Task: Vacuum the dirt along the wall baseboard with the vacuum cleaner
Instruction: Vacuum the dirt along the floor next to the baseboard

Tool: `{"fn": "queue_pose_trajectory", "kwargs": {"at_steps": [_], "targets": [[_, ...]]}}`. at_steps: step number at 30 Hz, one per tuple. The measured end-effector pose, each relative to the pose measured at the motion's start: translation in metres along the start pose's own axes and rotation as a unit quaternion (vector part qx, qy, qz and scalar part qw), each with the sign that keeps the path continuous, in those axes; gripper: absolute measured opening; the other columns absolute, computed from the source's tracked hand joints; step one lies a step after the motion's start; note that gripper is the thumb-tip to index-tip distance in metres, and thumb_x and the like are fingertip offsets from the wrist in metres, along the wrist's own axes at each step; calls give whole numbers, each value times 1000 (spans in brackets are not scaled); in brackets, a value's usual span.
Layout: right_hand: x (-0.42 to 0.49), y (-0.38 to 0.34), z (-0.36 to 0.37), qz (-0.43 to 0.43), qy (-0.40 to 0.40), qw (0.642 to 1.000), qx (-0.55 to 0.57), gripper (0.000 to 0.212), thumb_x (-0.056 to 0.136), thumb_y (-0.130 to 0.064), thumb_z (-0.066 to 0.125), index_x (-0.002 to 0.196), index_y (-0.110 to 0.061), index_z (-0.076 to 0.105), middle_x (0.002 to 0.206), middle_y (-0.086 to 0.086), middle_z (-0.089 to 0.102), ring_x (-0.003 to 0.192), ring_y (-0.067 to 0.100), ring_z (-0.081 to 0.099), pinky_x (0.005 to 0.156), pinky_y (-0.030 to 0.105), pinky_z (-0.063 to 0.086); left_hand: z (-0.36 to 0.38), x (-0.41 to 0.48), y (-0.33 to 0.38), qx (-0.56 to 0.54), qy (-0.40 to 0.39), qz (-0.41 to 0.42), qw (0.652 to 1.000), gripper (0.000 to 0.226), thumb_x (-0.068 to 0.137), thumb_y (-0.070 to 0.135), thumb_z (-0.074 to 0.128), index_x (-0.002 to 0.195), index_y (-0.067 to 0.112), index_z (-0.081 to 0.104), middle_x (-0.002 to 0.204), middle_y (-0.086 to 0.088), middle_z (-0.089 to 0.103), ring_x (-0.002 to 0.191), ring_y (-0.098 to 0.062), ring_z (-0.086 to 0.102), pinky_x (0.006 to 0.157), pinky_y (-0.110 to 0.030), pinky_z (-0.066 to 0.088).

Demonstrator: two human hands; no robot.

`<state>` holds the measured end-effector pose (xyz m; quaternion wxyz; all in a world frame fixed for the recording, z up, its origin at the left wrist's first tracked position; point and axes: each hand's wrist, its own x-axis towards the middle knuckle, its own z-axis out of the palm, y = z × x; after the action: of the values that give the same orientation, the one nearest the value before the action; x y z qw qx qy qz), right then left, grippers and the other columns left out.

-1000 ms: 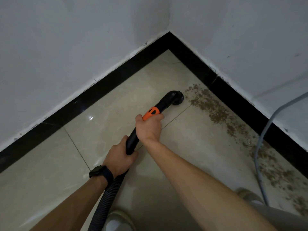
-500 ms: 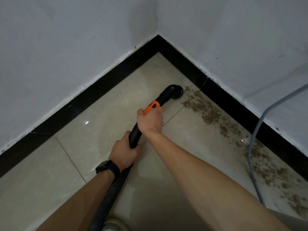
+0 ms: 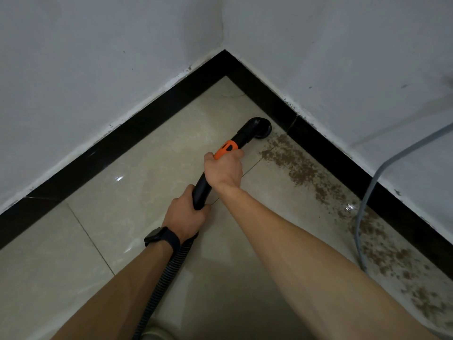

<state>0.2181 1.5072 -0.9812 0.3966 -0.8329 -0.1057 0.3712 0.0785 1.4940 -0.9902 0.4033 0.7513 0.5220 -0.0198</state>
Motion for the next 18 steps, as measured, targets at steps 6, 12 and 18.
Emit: {"fn": "queue_pose_trajectory", "kwargs": {"at_steps": [6, 12, 18], "targets": [[10, 1, -7, 2, 11, 1000, 3, 55, 98, -34, 61, 135, -4, 33, 81, -7, 47, 65, 6, 50, 54, 28, 42, 5, 6, 8, -7, -8, 2, 1000, 22, 84, 28, 64, 86, 31, 43, 74, -1, 62, 60, -16, 60, 48, -27, 43], [15, 2, -14, 2, 24, 1000, 8, 56, 98, -35, 62, 135, -4, 34, 80, -8, 46, 64, 4, 48, 49, 23, 35, 7, 9, 16, 3, -13, 13, 1000, 24, 84, 29, 64, 85, 30, 40, 73, -3, 61, 60, -19, 59, 50, -30, 47], [5, 1, -13, 3, 21, 999, 34, 53, 98, -34, 61, 133, -4, 34, 82, -7, 50, 65, 5, 51, 47, 21, 36, -3, 3, 13, 18, -16, 28, 999, 22, 85, 29, 64, 94, 24, 44, 73, -4, 61, 59, -20, 60, 52, -34, 51]]}}
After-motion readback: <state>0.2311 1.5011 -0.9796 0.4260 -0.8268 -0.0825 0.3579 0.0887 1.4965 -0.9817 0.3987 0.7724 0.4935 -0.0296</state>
